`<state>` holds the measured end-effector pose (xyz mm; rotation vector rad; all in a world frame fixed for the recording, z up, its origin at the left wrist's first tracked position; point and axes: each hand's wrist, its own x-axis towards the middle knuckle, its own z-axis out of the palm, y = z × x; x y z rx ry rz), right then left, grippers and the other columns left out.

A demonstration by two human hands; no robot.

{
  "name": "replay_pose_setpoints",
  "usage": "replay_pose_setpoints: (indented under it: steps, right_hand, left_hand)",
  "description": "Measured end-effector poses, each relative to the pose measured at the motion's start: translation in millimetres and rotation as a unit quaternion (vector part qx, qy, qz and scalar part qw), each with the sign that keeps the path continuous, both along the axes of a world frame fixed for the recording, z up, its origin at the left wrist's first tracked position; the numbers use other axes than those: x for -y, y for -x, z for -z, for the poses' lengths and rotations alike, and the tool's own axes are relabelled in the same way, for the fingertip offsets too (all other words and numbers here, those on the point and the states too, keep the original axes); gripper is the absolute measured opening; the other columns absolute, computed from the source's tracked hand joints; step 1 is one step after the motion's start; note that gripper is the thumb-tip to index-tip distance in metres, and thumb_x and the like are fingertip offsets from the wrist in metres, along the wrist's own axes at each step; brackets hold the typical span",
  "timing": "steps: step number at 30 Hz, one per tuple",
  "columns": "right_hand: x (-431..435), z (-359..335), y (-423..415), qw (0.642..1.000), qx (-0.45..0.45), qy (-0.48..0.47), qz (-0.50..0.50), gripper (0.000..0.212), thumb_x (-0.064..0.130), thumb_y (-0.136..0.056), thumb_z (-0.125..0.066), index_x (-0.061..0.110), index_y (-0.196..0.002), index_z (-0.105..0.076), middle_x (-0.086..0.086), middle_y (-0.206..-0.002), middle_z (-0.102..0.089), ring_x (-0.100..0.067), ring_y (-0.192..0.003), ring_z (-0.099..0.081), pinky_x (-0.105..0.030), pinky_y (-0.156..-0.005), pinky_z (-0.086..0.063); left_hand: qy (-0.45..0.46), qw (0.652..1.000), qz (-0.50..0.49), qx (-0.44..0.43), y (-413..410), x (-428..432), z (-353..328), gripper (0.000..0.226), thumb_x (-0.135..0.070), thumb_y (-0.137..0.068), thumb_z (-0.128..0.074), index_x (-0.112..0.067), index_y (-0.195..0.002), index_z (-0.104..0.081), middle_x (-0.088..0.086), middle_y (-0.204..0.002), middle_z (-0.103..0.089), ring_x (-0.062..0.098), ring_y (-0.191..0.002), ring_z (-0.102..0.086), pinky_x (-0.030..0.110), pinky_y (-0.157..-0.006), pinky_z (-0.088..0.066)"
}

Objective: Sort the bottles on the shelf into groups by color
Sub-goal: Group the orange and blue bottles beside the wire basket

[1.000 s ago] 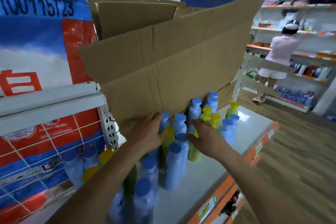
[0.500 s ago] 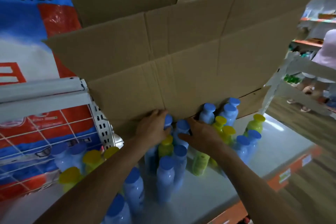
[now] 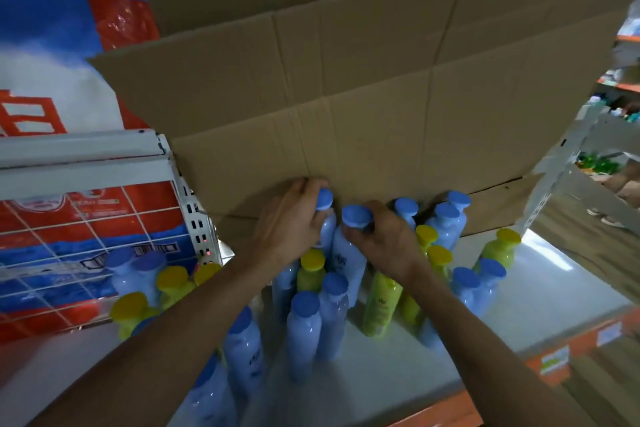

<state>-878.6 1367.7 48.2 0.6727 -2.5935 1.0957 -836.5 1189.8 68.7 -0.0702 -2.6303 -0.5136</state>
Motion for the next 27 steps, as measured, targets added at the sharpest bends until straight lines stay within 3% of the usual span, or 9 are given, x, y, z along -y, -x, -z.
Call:
replay_pose_setpoints:
  steps: [2,6,11,16,18,20,27]
  right_hand:
    - [-2,-20,0,1.000,-0.012,0.018,-0.007,0.035,0.036,-0.086,-0.069,0.008,-0.103,-0.058,0.000,-0.081,-0.063,-0.017,-0.075,-0.059,-0.023,-0.063,-0.039]
    - [-5,-56,-1,0.999,-0.028,0.041,-0.023,0.034,0.038,-0.087,-0.067,0.014,-0.109,-0.058,0.003,-0.093,-0.065,-0.017,-0.087,-0.062,-0.033,-0.075,-0.048]
    - [1,-100,-18,0.995,-0.056,0.058,-0.060,0.025,0.039,-0.088,-0.064,0.023,-0.103,-0.054,0.017,-0.081,-0.058,-0.006,-0.076,-0.058,-0.025,-0.062,-0.042]
    - [18,-131,-51,0.983,-0.068,0.119,-0.119,0.018,0.036,-0.089,-0.064,0.026,-0.102,-0.056,0.015,-0.083,-0.061,-0.001,-0.076,-0.059,-0.023,-0.063,-0.046]
    - [31,-140,-66,0.977,-0.077,0.129,-0.149,0.016,0.035,-0.089,-0.065,0.026,-0.100,-0.057,0.023,-0.075,-0.059,0.003,-0.071,-0.057,-0.013,-0.060,-0.041]
    - [46,-149,-82,0.972,-0.089,0.130,-0.176,0.018,0.035,-0.088,-0.067,0.025,-0.101,-0.058,0.022,-0.075,-0.060,0.002,-0.071,-0.057,-0.012,-0.060,-0.040]
    - [127,-150,-152,0.940,-0.051,0.127,-0.313,0.019,0.035,-0.088,-0.068,0.024,-0.100,-0.060,0.005,-0.079,-0.065,-0.010,-0.073,-0.061,-0.025,-0.064,-0.045]
  left_hand:
    - [-0.015,0.999,0.002,-0.038,-4,-2,-20,0.042,-0.032,-0.095,-0.056,-0.017,-0.133,-0.048,0.011,-0.122,-0.059,0.034,-0.103,-0.060,0.045,-0.082,-0.048]
    - [-0.024,0.996,-0.002,-0.091,-14,-4,-57,0.041,-0.036,-0.096,-0.055,-0.021,-0.134,-0.048,0.007,-0.126,-0.058,0.030,-0.105,-0.059,0.039,-0.082,-0.047]
    - [-0.012,0.984,-0.027,-0.177,-42,4,-97,0.038,-0.037,-0.095,-0.055,-0.023,-0.130,-0.050,0.002,-0.120,-0.060,0.028,-0.096,-0.062,0.034,-0.072,-0.045]
    - [-0.023,0.964,-0.065,-0.257,-82,24,-134,0.036,-0.033,-0.092,-0.057,-0.020,-0.126,-0.055,-0.001,-0.114,-0.059,0.022,-0.098,-0.060,0.038,-0.082,-0.049]
    - [-0.027,0.960,-0.077,-0.267,-103,38,-142,0.034,-0.032,-0.093,-0.057,-0.021,-0.125,-0.056,-0.004,-0.117,-0.059,0.017,-0.102,-0.059,0.035,-0.085,-0.048]
    - [-0.029,0.960,-0.087,-0.263,-127,55,-143,0.032,-0.033,-0.092,-0.058,-0.023,-0.123,-0.057,-0.005,-0.116,-0.058,0.015,-0.100,-0.059,0.034,-0.084,-0.049]
    - [-0.041,0.962,-0.154,-0.223,-228,121,-120,0.033,-0.035,-0.092,-0.056,-0.024,-0.124,-0.058,-0.005,-0.115,-0.059,0.015,-0.099,-0.059,0.041,-0.081,-0.052]
